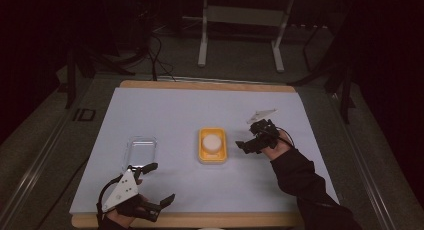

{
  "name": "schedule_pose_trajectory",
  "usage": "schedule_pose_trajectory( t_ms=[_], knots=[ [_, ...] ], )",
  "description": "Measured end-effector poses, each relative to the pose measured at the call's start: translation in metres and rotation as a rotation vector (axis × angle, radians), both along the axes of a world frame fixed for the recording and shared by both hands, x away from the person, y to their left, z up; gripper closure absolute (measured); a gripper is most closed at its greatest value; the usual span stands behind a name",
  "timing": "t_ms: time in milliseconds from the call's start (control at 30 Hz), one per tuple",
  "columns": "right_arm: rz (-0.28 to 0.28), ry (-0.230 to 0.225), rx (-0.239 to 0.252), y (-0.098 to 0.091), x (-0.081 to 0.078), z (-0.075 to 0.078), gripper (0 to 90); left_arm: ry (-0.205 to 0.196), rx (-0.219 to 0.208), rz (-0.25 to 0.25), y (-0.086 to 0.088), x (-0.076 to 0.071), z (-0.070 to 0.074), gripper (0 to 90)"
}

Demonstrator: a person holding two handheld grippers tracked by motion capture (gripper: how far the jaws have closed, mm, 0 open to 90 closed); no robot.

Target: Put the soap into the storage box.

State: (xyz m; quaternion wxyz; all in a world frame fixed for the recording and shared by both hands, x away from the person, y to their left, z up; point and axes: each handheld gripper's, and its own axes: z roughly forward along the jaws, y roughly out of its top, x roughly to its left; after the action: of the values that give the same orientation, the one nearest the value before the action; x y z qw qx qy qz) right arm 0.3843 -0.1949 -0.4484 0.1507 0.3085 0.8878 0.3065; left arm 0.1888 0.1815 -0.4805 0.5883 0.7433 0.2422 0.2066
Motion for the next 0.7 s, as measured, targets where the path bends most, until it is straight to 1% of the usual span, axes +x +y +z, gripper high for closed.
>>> schedule_pose_trajectory(
  t_ms=[167, 200, 233, 333, 400, 467, 567, 633, 667, 700],
  knots=[
    [-0.03, -0.004, 0.042, -0.014, -0.01, 0.001, 10.6, 0.001, 0.001, -0.001, 0.0, 0.0, 0.0, 0.1],
    [-0.034, -0.009, 0.046, -0.015, -0.012, 0.0, 10.6, 0.001, -0.001, -0.001, 0.0, 0.0, 0.0, 0.1],
    [-0.042, -0.023, 0.047, -0.018, -0.015, -0.001, 10.6, 0.0, 0.0, -0.001, 0.0, 0.0, 0.0, 0.1],
    [-0.056, -0.025, 0.07, -0.023, -0.022, -0.004, 10.6, -0.001, 0.0, -0.002, 0.0, -0.001, 0.0, 0.1],
    [-0.062, -0.027, 0.064, -0.025, -0.025, -0.005, 10.6, -0.004, 0.0, 0.003, 0.0, 0.0, 0.0, 0.1],
    [-0.066, -0.016, 0.077, -0.027, -0.029, -0.006, 10.6, -0.005, -0.002, 0.004, 0.001, 0.0, 0.0, 0.1],
    [-0.074, -0.028, 0.08, -0.031, -0.035, -0.008, 10.6, -0.005, -0.002, 0.004, 0.0, 0.0, 0.0, 0.1],
    [-0.089, -0.043, 0.076, -0.033, -0.039, -0.009, 10.6, -0.004, 0.0, 0.001, 0.0, -0.001, 0.0, 0.1],
    [-0.088, -0.054, 0.081, -0.034, -0.041, -0.009, 10.6, -0.004, 0.001, 0.0, 0.0, -0.001, 0.0, 0.1],
    [-0.093, -0.053, 0.084, -0.035, -0.043, -0.009, 10.6, -0.005, 0.0, 0.0, -0.001, -0.001, 0.0, 0.1]
  ],
)
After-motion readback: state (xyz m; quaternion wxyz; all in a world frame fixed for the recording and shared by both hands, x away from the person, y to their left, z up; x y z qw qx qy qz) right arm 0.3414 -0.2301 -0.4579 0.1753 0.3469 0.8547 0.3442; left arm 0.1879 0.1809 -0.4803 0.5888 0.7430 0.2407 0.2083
